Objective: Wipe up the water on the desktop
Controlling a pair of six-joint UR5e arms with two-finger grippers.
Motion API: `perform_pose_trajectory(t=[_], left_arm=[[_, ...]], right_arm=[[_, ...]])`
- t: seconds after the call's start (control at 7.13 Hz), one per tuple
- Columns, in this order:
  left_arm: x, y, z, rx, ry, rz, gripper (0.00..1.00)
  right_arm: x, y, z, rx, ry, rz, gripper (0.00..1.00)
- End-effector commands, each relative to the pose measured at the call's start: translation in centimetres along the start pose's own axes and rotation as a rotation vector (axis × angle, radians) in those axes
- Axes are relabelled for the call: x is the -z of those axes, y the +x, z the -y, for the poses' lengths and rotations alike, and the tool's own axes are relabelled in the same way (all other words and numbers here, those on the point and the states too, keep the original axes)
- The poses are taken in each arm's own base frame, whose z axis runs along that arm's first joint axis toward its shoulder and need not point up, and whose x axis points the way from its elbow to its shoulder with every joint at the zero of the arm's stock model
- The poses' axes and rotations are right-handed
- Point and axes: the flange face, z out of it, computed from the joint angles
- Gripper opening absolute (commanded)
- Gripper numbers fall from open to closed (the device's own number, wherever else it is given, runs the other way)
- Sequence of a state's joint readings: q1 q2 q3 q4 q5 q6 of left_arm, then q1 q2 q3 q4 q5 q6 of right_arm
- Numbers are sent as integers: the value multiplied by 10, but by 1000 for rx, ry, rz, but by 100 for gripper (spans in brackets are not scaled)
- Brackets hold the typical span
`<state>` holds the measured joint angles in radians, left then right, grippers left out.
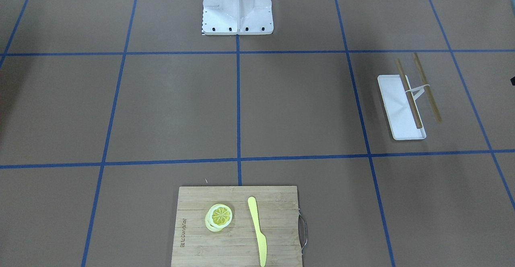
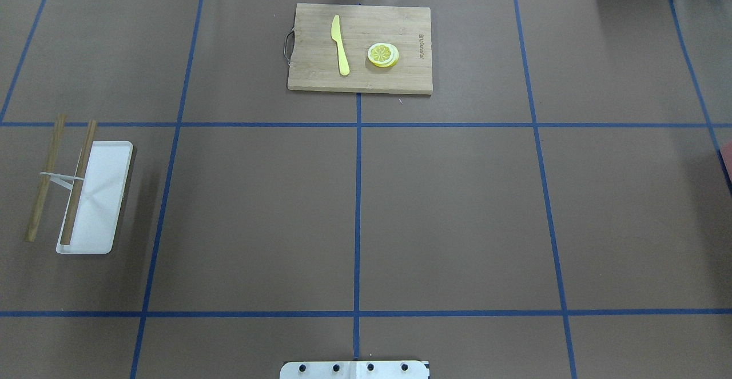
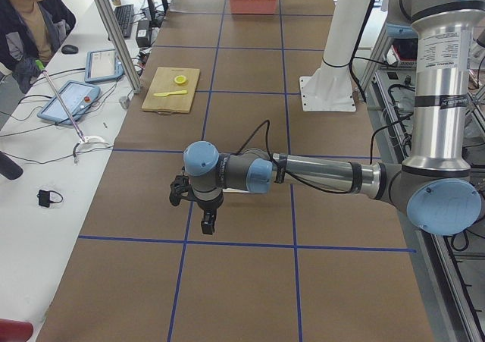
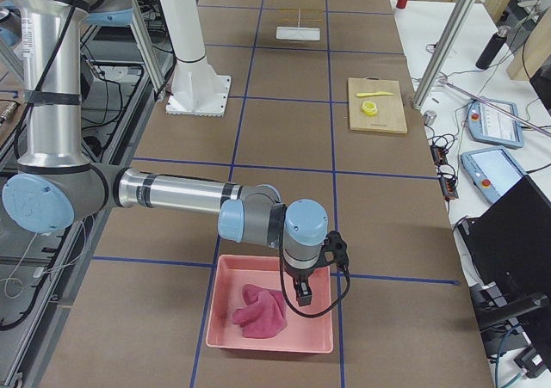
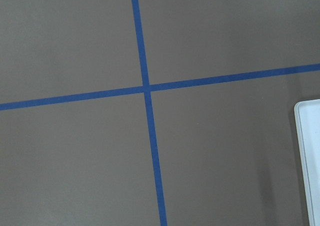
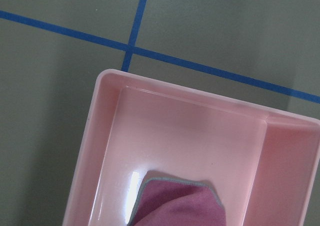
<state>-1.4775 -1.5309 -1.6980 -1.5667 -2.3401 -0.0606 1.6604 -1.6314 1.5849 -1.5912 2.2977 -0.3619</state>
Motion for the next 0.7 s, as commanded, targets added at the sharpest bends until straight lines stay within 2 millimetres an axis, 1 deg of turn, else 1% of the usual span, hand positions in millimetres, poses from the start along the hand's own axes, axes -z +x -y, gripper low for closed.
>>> perform_pose_trajectory(t=[0.0,0.14,0.28,0.56], left_arm=[[0,-6,-4,40,-15,2,98],[0,-7,-3,77,-15,3,98],[4,-3,0,131,-6,1,98],[9,-3,-2,103,14,-4,98]], right_arm=[[2,-2,1,5,5,-2,100],[2,-2,1,7,5,-2,100],[2,-2,1,8,5,-2,100],[-1,-8,6,19,-5,-5,100]])
